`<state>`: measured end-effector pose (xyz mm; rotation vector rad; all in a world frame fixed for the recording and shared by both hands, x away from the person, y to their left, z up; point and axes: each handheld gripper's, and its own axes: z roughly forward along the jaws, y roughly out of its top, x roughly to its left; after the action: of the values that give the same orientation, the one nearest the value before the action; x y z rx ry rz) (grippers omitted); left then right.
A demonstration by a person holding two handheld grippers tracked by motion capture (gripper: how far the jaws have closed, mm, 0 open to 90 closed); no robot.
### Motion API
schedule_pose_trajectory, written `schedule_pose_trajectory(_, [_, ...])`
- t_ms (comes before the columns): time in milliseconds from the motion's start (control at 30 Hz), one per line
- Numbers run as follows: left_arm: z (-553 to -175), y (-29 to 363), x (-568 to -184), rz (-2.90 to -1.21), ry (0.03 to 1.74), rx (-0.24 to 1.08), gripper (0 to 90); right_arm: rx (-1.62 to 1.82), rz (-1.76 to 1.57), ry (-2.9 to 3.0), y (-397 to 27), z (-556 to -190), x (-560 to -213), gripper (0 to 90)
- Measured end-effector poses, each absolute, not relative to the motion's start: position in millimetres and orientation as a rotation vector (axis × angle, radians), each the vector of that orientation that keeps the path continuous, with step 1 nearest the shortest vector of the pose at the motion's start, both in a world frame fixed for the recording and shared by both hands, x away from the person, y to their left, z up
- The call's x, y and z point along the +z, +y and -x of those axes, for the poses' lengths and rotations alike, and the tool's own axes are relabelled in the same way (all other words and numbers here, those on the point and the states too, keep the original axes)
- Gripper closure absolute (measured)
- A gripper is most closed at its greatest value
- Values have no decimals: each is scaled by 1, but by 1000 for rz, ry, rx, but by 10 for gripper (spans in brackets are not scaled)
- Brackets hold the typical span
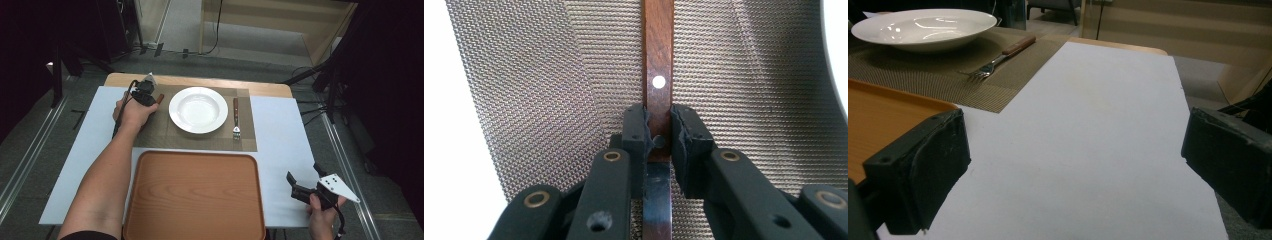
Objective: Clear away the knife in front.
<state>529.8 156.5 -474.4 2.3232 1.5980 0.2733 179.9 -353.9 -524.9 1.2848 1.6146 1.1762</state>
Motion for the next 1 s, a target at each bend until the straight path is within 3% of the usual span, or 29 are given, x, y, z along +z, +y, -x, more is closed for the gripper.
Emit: schedule_pose_trajectory(1000, [-488, 164, -433, -2289, 1438, 290, 761, 1181, -1269, 1617, -354, -180, -525, 0])
